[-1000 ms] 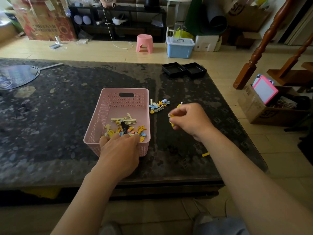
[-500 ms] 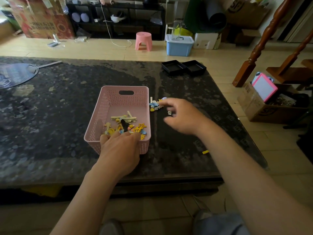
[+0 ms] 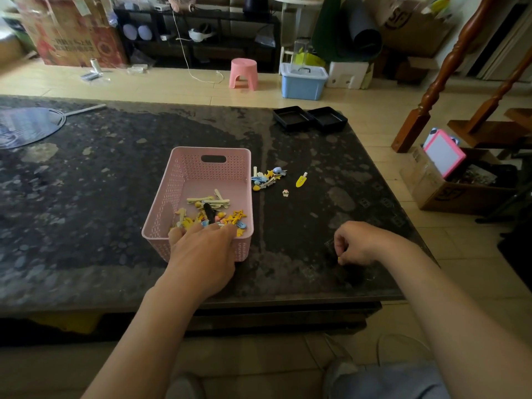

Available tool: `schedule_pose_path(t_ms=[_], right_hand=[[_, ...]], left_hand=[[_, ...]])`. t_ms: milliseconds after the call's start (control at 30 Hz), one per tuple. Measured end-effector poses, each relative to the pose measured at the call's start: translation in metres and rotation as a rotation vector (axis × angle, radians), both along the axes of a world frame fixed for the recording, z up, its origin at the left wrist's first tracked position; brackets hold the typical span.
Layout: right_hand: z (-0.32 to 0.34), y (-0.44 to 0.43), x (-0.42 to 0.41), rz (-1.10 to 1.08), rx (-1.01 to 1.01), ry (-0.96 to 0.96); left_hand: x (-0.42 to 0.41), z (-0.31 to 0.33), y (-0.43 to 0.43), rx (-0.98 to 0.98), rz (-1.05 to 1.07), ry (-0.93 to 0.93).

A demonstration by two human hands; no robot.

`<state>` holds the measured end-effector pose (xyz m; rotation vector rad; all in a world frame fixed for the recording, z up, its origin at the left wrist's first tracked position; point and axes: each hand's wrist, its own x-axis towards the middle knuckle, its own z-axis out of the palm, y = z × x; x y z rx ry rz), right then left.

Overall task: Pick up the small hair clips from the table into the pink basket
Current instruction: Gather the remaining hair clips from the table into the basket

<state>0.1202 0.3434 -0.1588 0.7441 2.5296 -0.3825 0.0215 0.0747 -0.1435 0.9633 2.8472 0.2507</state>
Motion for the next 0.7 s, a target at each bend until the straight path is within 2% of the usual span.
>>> schedule_pose_path(t_ms=[100,167,300,367,467,600,700], right_hand=[[-0.003,-0.002,-0.009,-0.04,-0.01,0.017],[0.0,-0.006,-0.017,-0.072,-0.021,0.112],[0.021,-0.031,-0.04,-0.107,-0.148,0.517],[0.035,-0.055,-0.054,-0.098,-0.233,0.657],[0.046,-0.092,-0.075,-0.027,-0.256,0.839],[0.045,-0.129,-0.091,0.106,-0.396,0.901],[0.039,-0.132,-0.099,0.105,-0.401,0.91]], left_hand=[[0.0,-0.001,0.0,-0.002,0.003,0.0],[-0.001,-0.001,0.001,-0.001,0.006,0.007],[-0.001,-0.001,0.001,-0.012,0.01,0.006],[-0.001,-0.001,0.001,-0.017,0.01,0.007],[-0.001,-0.001,0.001,-0.023,0.011,0.009],[-0.001,-0.003,0.0,-0.004,-0.001,0.031],[-0.001,-0.004,-0.002,0.008,-0.009,0.054]])
